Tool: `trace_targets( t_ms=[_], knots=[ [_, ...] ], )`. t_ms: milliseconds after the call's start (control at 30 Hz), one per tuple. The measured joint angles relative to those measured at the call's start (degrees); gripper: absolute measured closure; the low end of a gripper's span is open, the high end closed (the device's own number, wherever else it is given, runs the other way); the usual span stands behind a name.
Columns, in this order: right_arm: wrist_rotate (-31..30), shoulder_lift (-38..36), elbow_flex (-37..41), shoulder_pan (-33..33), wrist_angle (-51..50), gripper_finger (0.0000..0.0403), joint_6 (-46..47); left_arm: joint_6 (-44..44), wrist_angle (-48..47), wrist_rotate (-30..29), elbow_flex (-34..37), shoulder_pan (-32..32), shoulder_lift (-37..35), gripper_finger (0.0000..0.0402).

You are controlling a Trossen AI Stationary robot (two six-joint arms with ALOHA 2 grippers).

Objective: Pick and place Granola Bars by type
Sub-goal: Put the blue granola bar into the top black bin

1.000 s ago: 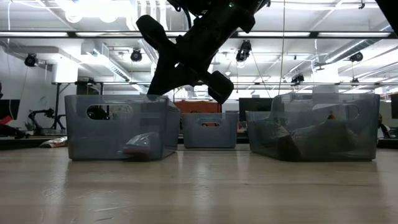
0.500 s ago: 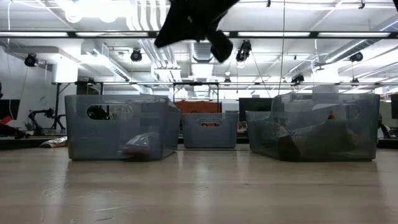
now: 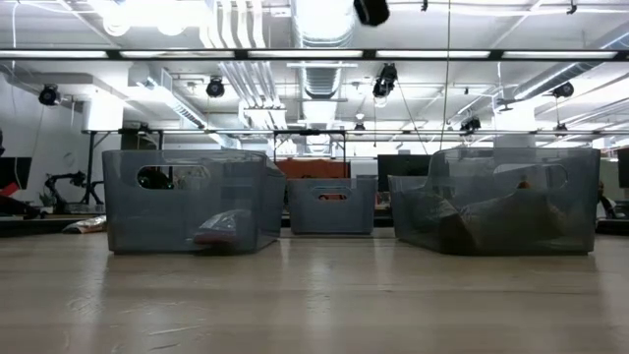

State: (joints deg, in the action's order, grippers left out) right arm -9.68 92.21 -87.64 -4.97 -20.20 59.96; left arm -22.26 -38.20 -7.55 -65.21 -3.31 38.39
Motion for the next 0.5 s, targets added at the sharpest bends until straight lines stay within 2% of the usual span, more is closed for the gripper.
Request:
trace_targets(
  t_ms=[233,500],
  knots=[
    [-1.79,-7.24,0.01,-0.03,-4.08,0.0394,-15.40,0.00,0.00,0.00,0.00,0.01,0.00,0.0401],
    [-6.27,-14.56,0.04,-0.02,-14.08,0.0394,-25.12,0.13,0.04,0.00,0.00,0.02,0.00,0.0401]
  ],
)
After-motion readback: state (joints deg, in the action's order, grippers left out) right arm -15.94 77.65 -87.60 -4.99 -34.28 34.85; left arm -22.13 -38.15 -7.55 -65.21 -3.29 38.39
